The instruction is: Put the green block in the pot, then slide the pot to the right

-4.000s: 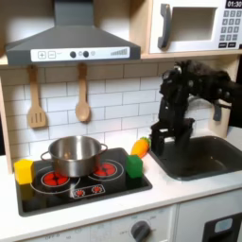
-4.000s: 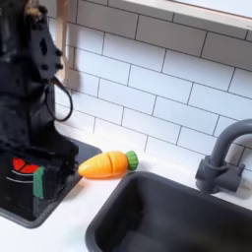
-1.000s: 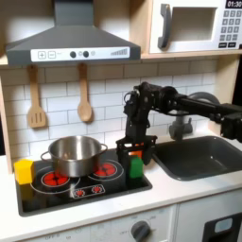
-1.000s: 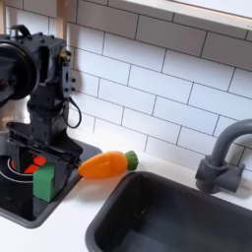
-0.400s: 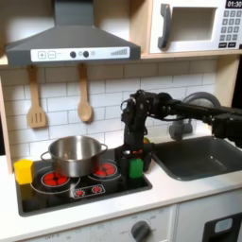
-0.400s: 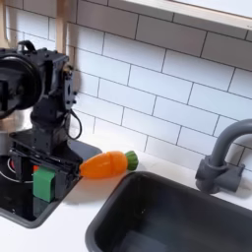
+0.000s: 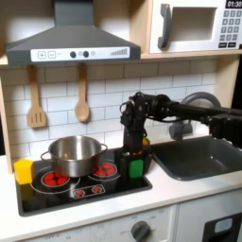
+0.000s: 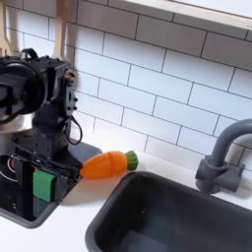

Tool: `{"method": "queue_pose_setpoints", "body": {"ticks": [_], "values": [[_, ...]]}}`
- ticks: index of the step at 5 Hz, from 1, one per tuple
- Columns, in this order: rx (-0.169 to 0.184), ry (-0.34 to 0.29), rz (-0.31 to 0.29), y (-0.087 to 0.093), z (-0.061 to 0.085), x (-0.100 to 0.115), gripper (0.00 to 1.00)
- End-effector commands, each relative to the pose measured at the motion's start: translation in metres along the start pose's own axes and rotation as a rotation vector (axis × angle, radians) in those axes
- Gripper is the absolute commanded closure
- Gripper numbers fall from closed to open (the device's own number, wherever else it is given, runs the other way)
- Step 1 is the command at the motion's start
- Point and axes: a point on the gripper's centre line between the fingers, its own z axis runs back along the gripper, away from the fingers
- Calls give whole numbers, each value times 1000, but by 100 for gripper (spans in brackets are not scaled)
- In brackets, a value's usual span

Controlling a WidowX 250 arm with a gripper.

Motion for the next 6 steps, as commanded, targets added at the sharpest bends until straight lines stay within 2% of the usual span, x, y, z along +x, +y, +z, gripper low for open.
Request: {"method": "queue_pose_setpoints", "body": {"ticks": [1, 2, 3, 6], "values": [[5, 2, -12, 1, -1, -1, 0], [-1, 0, -12, -1, 0, -1, 0], [-6, -4, -14, -2, 0, -4, 100], [-9, -22, -15, 0, 7, -14, 100]]}}
